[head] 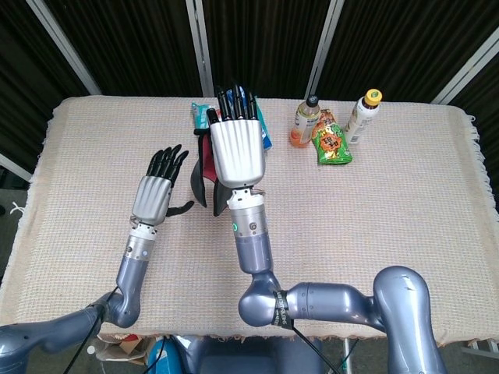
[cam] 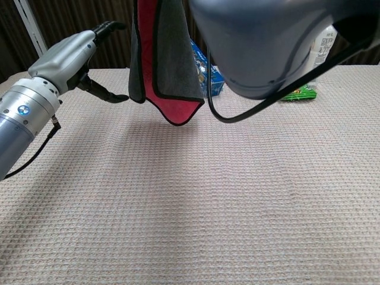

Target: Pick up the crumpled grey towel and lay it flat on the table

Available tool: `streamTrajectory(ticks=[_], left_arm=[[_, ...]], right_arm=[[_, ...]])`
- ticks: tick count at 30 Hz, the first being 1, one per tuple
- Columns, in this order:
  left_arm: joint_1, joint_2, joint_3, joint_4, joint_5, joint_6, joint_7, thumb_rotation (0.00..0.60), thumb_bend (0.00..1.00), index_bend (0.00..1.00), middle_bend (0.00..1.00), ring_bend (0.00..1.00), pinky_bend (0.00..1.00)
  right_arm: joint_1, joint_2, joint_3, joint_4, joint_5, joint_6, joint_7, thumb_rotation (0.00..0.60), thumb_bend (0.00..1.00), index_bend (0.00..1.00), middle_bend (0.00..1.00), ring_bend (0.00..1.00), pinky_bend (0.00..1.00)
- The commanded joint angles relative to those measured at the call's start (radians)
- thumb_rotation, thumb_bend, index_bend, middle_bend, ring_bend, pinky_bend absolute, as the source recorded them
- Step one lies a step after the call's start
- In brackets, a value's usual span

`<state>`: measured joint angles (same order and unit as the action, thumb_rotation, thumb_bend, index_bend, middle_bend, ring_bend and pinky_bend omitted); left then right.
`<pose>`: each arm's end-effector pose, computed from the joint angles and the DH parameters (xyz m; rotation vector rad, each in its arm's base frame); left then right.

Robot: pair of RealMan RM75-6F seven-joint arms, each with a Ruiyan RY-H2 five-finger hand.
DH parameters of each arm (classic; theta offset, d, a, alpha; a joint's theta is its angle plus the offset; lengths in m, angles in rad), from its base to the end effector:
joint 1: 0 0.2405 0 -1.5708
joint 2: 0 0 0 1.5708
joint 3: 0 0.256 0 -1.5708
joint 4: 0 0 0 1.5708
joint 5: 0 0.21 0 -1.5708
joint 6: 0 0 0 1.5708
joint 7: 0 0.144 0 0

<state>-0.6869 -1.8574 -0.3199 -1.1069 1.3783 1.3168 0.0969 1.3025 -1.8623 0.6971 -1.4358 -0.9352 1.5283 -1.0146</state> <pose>-0.1316 0.3605 -0.0181 -1.4537 -0.8055 -1.3786 0.1233 -0.3770 0.0566 1.2422 -0.4688 1.3446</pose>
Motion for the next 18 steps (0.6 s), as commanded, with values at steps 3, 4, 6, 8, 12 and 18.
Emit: streamTrajectory(ticks=[3, 4, 6, 8, 12, 18], left_arm=[[-0.006, -0.041, 0.018, 0.053, 0.006, 0.010, -0.009, 0.600, 0.00, 0.00, 0.00, 0.00, 0.02], [-0.008, -0.050, 0.019, 0.067, 0.007, 0.013, -0.013, 0.600, 0.00, 0.00, 0.00, 0.00, 0.02], [-0.014, -0.071, 0.019, 0.100, 0.013, 0.023, -0.025, 0.600, 0.00, 0.00, 0.00, 0.00, 0.02], [-0.022, -0.090, 0.016, 0.134, 0.018, 0.033, -0.037, 0.600, 0.00, 0.00, 0.00, 0.00, 0.01], [-0.044, -0.137, 0.006, 0.208, 0.022, 0.044, -0.074, 0.600, 0.00, 0.00, 0.00, 0.00, 0.01], [-0.080, -0.194, 0.005, 0.301, 0.041, 0.062, -0.108, 0.600, 0.00, 0.00, 0.00, 0.00, 0.01]], right_arm=[[0.003, 0.006, -0.001, -0.007, 0.002, 0.007, 0.003, 0.600, 0.57, 0.69, 0.25, 0.13, 0.19], [0.004, 0.007, -0.001, -0.010, 0.002, 0.009, 0.004, 0.600, 0.57, 0.69, 0.25, 0.13, 0.20], [0.004, 0.010, -0.004, -0.016, 0.001, 0.013, 0.002, 0.600, 0.57, 0.69, 0.25, 0.13, 0.20], [0.003, 0.013, -0.006, -0.023, 0.002, 0.015, 0.003, 0.600, 0.57, 0.69, 0.25, 0.13, 0.20], [-0.002, 0.018, -0.012, -0.042, 0.006, 0.024, 0.001, 0.600, 0.57, 0.69, 0.25, 0.13, 0.20], [-0.007, 0.029, -0.018, -0.076, 0.004, 0.041, -0.005, 0.600, 0.57, 0.69, 0.25, 0.13, 0.20]])
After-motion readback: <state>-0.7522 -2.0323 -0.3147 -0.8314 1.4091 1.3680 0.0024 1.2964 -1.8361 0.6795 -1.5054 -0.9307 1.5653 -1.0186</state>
